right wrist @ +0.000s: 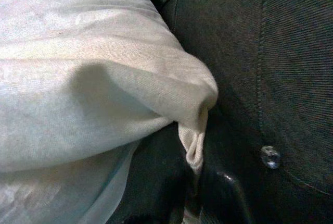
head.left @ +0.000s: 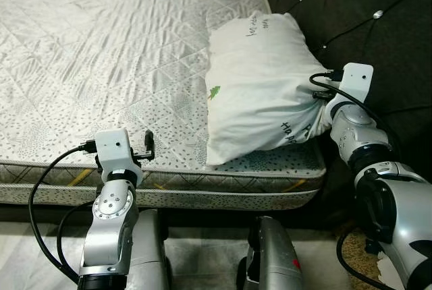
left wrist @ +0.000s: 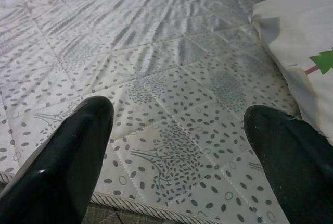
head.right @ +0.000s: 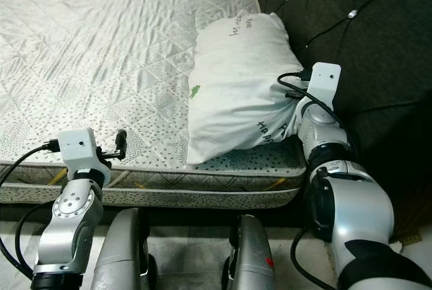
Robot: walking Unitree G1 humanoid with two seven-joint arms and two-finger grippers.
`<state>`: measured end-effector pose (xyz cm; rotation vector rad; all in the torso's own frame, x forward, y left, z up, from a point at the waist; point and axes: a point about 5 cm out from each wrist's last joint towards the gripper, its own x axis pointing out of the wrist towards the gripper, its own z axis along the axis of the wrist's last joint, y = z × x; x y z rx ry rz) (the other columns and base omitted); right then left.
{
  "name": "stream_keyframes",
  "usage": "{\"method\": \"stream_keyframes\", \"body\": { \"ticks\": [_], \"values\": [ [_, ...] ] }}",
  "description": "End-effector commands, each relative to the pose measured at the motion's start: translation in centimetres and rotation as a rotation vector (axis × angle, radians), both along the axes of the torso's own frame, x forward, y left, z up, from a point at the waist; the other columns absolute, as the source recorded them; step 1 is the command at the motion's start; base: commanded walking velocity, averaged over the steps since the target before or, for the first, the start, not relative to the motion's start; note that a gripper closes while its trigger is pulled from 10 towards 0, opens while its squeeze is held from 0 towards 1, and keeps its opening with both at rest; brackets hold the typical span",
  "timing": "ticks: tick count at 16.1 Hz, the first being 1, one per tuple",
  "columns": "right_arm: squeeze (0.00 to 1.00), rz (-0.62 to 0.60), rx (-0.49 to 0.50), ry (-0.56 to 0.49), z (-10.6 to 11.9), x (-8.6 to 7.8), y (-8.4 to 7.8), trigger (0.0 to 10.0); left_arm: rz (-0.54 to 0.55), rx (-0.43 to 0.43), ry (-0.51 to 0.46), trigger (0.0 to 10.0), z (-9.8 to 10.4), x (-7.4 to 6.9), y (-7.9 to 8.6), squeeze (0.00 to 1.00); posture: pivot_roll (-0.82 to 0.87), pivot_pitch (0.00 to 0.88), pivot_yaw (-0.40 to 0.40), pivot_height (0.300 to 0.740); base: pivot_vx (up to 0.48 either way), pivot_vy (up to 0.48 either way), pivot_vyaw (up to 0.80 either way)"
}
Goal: Clean up the room
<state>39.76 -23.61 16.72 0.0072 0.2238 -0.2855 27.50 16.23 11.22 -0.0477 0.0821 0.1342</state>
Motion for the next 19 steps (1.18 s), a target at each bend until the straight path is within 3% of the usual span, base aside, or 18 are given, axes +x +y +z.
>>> {"method": "stream_keyframes", "body": {
  "ticks": [1,2,3,4,7,11,13,19],
  "values": [
    [0.00,-0.031,-0.004,-0.126,3.2,0.7,-0.6,0.0,-0.002,0.004,-0.001,10.0,-0.1,0.1,-0.2,0.00,0.15,0.032,-0.072,0.577,0.000,0.000,0.00],
    [0.00,-0.031,-0.005,-0.126,3.2,0.7,-0.7,0.0,-0.002,0.004,-0.003,10.0,-0.1,0.1,-0.2,0.00,0.15,0.032,-0.072,0.577,0.000,0.000,0.00],
    [0.00,-0.193,-0.063,-0.154,3.7,-1.4,-6.7,0.0,-0.013,0.010,-0.011,10.0,-0.1,0.8,-0.2,0.00,0.13,0.000,-0.053,0.577,0.000,0.000,0.00],
    [0.00,-0.211,-0.076,-0.138,2.9,-2.0,-7.5,0.0,-0.016,0.010,-0.012,10.0,-0.1,0.9,-0.3,0.00,0.13,0.000,-0.050,0.577,0.000,0.000,0.00],
    [0.00,-0.216,-0.085,-0.099,-0.7,-3.2,-7.0,0.0,-0.025,0.012,-0.013,10.0,-0.1,0.8,-0.4,0.00,0.12,0.000,-0.044,0.577,0.000,0.000,0.00],
    [0.00,-0.171,-0.088,-0.096,-4.3,-4.8,-5.0,0.0,-0.047,0.022,-0.013,10.0,-0.2,1.0,-0.5,0.00,0.11,0.000,-0.026,0.577,0.000,0.000,0.00],
    [0.00,-0.134,-0.079,-0.091,-5.3,-5.4,-3.7,0.0,-0.051,0.023,-0.014,10.0,-0.2,1.1,-0.6,0.00,0.11,0.000,-0.023,0.577,0.000,0.000,0.00],
    [0.00,-0.134,-0.079,-0.091,-5.3,-5.4,-3.7,0.0,-0.051,0.023,-0.014,10.0,-0.2,1.1,-0.6,0.00,0.11,0.000,-0.023,0.577,0.000,0.000,0.00]
  ]
}}
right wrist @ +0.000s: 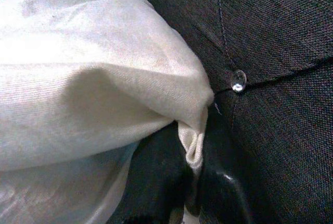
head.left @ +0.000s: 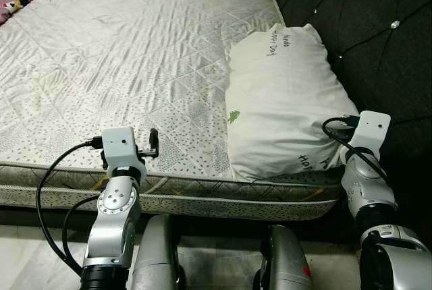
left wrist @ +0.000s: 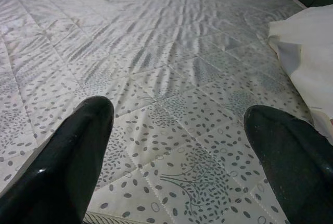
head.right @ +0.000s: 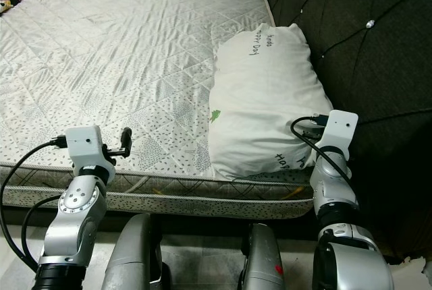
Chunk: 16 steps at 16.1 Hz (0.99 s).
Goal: Clean up the room
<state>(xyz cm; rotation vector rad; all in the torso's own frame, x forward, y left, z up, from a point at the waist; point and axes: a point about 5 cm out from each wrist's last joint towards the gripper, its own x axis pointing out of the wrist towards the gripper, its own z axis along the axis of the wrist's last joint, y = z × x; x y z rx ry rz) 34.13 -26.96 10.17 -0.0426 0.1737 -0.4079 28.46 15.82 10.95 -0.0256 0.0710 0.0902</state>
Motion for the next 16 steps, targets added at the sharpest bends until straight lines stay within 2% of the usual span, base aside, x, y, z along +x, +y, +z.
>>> {"method": "stream_keyframes", "body": {
  "ticks": [1,10,11,12,13,16],
  "values": [
    [0.00,-0.017,-0.013,-0.051,1.2,0.3,-0.3,0.0,-0.006,0.002,-0.003,10.0,0.1,0.2,-0.2,0.00,0.11,0.000,-0.023,0.577,0.000,0.000,0.00],
    [0.00,-0.017,-0.013,-0.051,1.2,0.3,-0.3,0.0,-0.006,0.002,-0.003,10.0,0.1,0.2,-0.2,0.00,0.11,0.000,-0.023,0.577,0.000,0.000,0.00],
    [0.00,-0.007,-0.014,-0.049,1.1,-0.1,0.1,0.0,-0.007,0.002,-0.004,10.0,0.1,0.2,-0.2,0.00,0.11,0.000,-0.022,0.577,0.000,0.000,0.00],
    [0.00,-0.006,0.000,-0.051,4.6,2.6,-1.1,0.0,0.003,0.003,-0.006,10.0,0.0,0.2,-0.1,0.00,0.12,0.000,-0.029,0.577,0.000,0.000,0.00],
    [0.00,-0.009,0.006,-0.049,4.7,2.7,-1.3,0.0,0.003,0.004,-0.005,10.0,0.0,0.2,-0.1,0.00,0.12,0.000,-0.029,0.577,0.000,0.000,0.00],
    [0.00,0.003,0.009,-0.014,2.8,1.8,-0.5,0.0,-0.007,0.003,-0.003,10.0,0.0,0.2,-0.3,0.00,0.11,0.000,-0.021,0.577,0.000,0.000,0.00]
  ]
}}
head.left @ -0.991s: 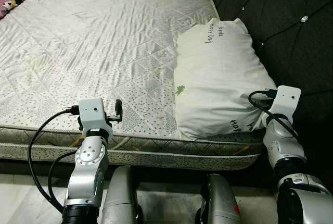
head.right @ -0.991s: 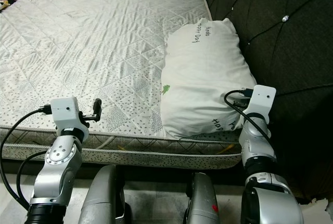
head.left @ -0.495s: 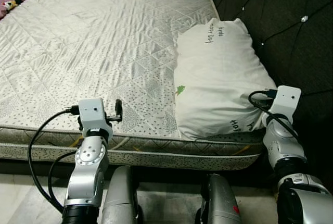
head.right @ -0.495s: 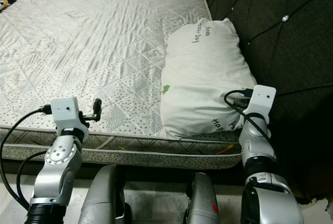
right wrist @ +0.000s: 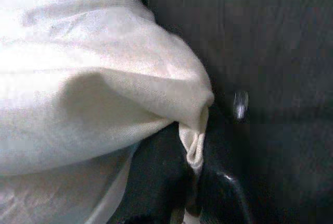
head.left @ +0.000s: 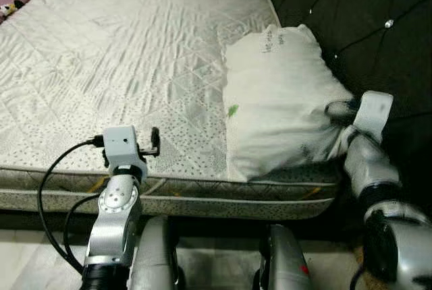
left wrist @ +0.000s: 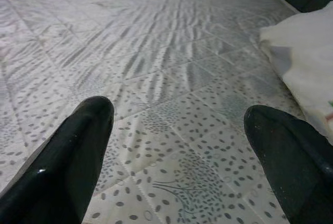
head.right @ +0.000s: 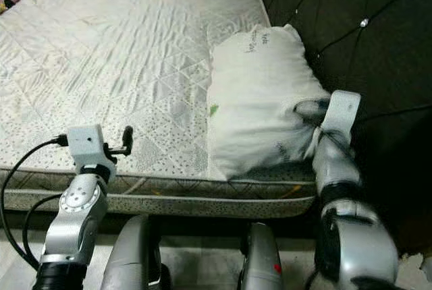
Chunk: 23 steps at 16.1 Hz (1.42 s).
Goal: Clean up the room
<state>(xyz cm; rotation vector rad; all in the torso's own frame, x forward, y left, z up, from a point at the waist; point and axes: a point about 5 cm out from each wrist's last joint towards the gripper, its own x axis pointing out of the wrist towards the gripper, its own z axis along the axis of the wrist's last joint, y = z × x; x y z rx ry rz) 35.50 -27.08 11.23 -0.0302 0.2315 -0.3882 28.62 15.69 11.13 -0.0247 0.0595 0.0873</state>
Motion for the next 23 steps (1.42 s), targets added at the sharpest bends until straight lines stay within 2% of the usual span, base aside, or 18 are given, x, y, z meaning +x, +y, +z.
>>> {"method": "stream_keyframes", "body": {
  "ticks": [1,5,8,9,10,13,15,16,18,21,23],
  "values": [
    [0.00,-0.010,-0.011,-0.063,1.3,0.2,-0.2,0.0,-0.007,0.001,0.009,10.0,-0.2,0.1,-0.2,0.00,0.11,0.000,-0.020,0.577,0.000,0.000,0.00],
    [0.00,-0.011,-0.043,-0.012,0.3,-0.3,-0.6,0.0,-0.008,0.002,0.008,10.0,-0.2,0.2,-0.2,0.00,0.11,0.000,-0.026,0.577,0.000,0.000,0.00],
    [0.00,-0.009,-0.050,0.059,-2.0,-2.2,-0.6,0.0,0.000,0.000,0.006,10.0,-0.2,0.3,-0.2,0.00,0.10,0.000,-0.033,0.577,0.000,0.000,0.00],
    [0.00,-0.006,-0.054,0.070,-2.6,-2.7,-0.3,0.0,0.000,0.000,0.007,10.0,-0.3,0.3,-0.2,0.00,0.10,0.000,-0.031,0.577,0.000,0.000,0.00],
    [0.00,0.007,-0.056,0.098,-3.9,-3.6,0.7,0.0,-0.008,0.001,0.006,10.0,-0.3,0.4,-0.3,0.00,0.10,0.000,-0.027,0.577,0.000,0.000,0.00],
    [0.00,0.018,-0.029,0.098,-4.2,-3.7,1.7,0.0,-0.013,0.002,0.008,10.0,-0.3,0.5,-0.4,0.00,0.10,0.000,-0.020,0.577,0.000,0.000,0.00],
    [0.00,0.017,-0.025,0.063,-2.8,-2.6,1.3,0.0,-0.016,0.003,0.008,10.0,-0.3,0.6,-0.4,0.00,0.09,0.000,-0.016,0.577,0.000,0.000,0.00],
    [0.00,0.012,-0.045,0.030,-0.3,-0.8,0.1,0.0,-0.017,0.003,0.009,10.0,-0.3,0.7,-0.5,0.00,0.09,0.000,-0.016,0.577,0.000,0.000,0.00],
    [0.00,0.003,-0.075,-0.007,3.0,0.9,-1.4,0.0,-0.015,0.004,0.006,10.0,-0.2,0.9,-0.5,0.00,0.10,0.000,-0.019,0.577,0.000,0.000,0.00],
    [0.00,0.032,-0.101,-0.012,6.4,2.3,-2.4,0.0,0.004,0.010,0.002,10.0,-0.2,0.8,0.0,0.00,0.10,0.000,-0.025,0.577,0.000,0.000,0.00],
    [0.00,0.056,-0.138,0.011,6.8,2.5,-2.5,0.0,0.007,0.013,0.001,10.0,-0.2,0.9,0.2,0.00,0.10,0.000,-0.023,0.577,0.000,0.000,0.00]
  ]
}}
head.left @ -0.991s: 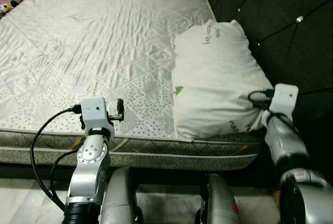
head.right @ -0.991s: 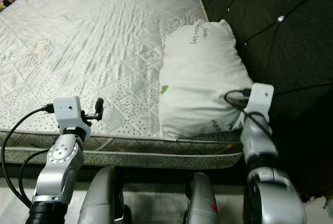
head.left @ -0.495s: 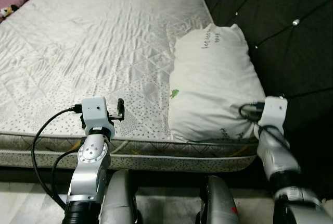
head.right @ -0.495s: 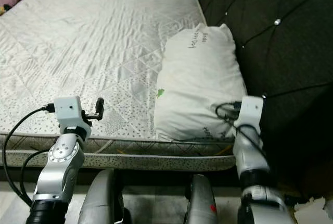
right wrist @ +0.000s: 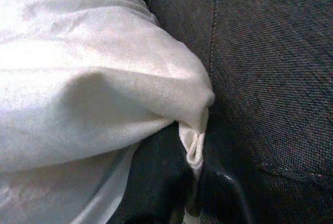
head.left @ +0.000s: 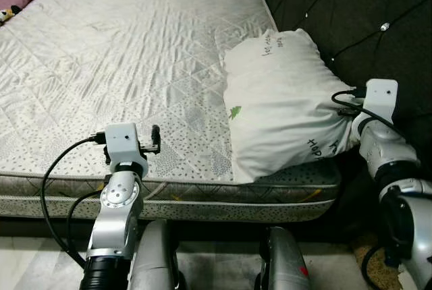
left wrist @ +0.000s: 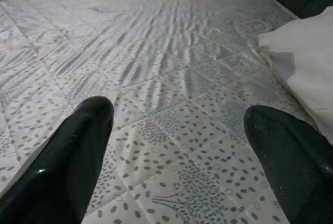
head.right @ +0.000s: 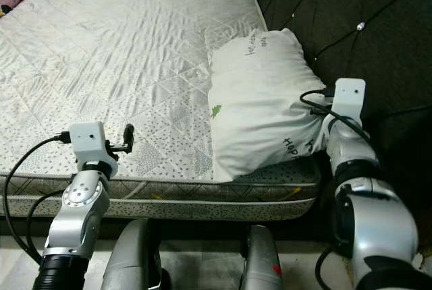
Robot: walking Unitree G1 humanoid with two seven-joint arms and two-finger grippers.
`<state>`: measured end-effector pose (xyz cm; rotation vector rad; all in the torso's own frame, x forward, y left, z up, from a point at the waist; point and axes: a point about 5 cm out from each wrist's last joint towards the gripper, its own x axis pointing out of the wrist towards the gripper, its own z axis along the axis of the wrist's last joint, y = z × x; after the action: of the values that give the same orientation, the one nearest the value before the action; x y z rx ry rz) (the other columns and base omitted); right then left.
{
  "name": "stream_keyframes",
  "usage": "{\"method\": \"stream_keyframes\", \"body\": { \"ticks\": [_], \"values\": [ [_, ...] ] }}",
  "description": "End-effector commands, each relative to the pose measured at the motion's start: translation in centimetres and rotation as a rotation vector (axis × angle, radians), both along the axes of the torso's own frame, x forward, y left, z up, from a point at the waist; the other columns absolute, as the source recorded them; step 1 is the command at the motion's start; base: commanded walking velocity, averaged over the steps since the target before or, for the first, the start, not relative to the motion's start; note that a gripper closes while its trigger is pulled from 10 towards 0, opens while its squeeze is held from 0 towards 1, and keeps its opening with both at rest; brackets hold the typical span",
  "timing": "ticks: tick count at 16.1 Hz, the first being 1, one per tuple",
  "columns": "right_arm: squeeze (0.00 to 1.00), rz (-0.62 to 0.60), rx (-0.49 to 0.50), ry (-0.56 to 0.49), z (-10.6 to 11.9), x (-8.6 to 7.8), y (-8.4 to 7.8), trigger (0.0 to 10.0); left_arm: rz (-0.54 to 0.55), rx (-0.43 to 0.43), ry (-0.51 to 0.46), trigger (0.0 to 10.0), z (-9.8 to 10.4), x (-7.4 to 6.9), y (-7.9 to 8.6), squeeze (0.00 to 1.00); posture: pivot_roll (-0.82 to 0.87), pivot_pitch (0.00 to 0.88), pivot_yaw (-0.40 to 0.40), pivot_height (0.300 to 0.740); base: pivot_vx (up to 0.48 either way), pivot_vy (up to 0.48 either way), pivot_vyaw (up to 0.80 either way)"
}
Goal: Clean up the room
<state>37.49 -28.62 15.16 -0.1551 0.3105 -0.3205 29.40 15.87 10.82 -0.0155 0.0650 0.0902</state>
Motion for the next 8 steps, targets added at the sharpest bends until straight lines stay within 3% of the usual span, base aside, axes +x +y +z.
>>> {"method": "stream_keyframes", "body": {
  "ticks": [1,2,5,6,8],
  "values": [
    [0.00,0.014,-0.065,-0.038,1.9,0.4,-0.7,4.7,0.002,0.007,-0.005,10.0,0.1,0.1,0.0,0.00,0.09,0.000,-0.019,0.577,0.000,0.000,0.00],
    [0.00,0.050,-0.089,0.007,0.8,0.2,-0.3,10.0,-0.004,0.010,-0.004,10.0,0.0,0.1,0.0,0.00,0.09,0.000,-0.016,0.577,0.000,0.000,0.00],
    [0.04,0.095,-0.081,0.064,-2.0,-0.7,0.5,10.0,-0.013,0.012,-0.001,10.0,-0.1,0.2,0.0,0.00,0.08,0.000,-0.002,0.577,0.000,0.000,0.00],
    [1.00,0.056,-0.049,0.057,-2.8,-1.0,0.5,10.0,-0.016,0.015,-0.001,10.0,-0.1,0.5,0.0,0.00,0.07,0.000,0.005,0.577,0.000,0.000,0.00],
    [1.00,0.024,-0.050,0.046,-3.3,-1.2,0.7,10.0,-0.018,0.017,-0.007,10.0,0.1,0.9,0.1,0.00,0.07,0.000,0.009,0.577,0.000,0.000,0.00]
  ]
}}
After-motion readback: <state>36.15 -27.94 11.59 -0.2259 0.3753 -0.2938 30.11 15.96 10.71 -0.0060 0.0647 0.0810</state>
